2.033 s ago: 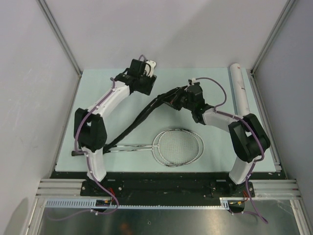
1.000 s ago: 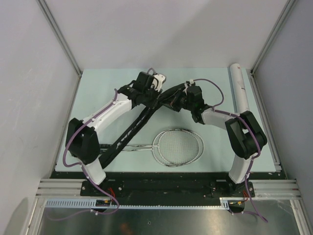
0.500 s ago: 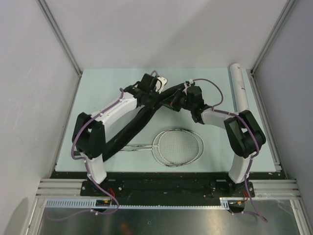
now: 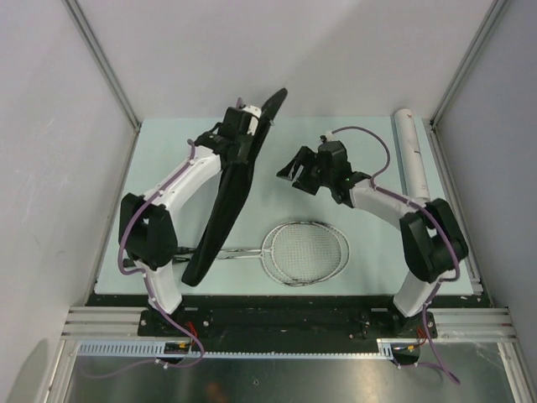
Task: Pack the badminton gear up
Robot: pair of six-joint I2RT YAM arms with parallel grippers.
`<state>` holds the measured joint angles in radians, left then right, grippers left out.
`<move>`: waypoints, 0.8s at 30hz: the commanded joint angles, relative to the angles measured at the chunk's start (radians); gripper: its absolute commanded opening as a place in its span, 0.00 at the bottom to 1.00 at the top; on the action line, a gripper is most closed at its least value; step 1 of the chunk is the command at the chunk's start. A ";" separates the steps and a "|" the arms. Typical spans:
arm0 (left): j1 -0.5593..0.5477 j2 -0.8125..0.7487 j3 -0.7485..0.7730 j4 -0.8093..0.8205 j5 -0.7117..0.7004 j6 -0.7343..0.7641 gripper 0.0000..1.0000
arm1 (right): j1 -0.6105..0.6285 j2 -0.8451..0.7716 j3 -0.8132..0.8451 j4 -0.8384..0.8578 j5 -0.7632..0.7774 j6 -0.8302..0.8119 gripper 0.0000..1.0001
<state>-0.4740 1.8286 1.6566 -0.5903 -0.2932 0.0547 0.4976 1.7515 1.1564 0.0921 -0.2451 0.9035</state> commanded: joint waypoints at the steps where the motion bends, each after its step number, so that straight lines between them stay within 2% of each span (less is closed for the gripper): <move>1: 0.029 -0.026 0.045 0.007 -0.070 -0.111 0.00 | 0.097 -0.170 0.034 -0.253 0.118 -0.064 0.74; 5: 0.046 -0.054 0.029 0.003 -0.109 -0.190 0.00 | 0.220 -0.222 0.014 -0.354 0.182 0.006 0.73; 7: 0.051 -0.069 0.020 -0.002 -0.121 -0.208 0.00 | 0.281 -0.257 -0.035 -0.312 0.162 0.078 0.71; 10: 0.067 -0.098 0.019 -0.019 -0.119 -0.257 0.00 | 0.361 -0.317 -0.197 -0.154 0.176 0.276 0.61; 11: 0.078 -0.109 0.016 -0.022 -0.113 -0.272 0.01 | 0.378 -0.355 -0.265 -0.132 0.225 0.326 0.58; 12: 0.083 -0.130 0.008 -0.023 -0.112 -0.280 0.00 | 0.393 -0.368 -0.289 -0.114 0.245 0.418 0.56; 14: 0.092 -0.156 -0.001 -0.022 -0.138 -0.288 0.00 | 0.439 -0.389 -0.323 -0.106 0.349 0.477 0.55; 15: 0.092 -0.170 -0.017 -0.022 -0.173 -0.289 0.00 | 0.452 -0.395 -0.346 -0.126 0.366 0.556 0.54; 17: 0.094 -0.204 -0.032 -0.020 -0.196 -0.293 0.00 | 0.490 -0.392 -0.371 -0.105 0.400 0.612 0.52; 20: 0.094 -0.247 -0.069 -0.019 -0.248 -0.294 0.00 | 0.548 -0.340 -0.411 0.016 0.426 0.676 0.51; 24: 0.092 -0.295 -0.110 -0.005 -0.311 -0.273 0.00 | 0.582 -0.207 -0.412 0.152 0.409 0.718 0.51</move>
<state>-0.3832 1.6108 1.5768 -0.6304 -0.4995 -0.2070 1.0454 1.4387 0.7475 0.0547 0.1127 1.5043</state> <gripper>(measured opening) 0.017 0.510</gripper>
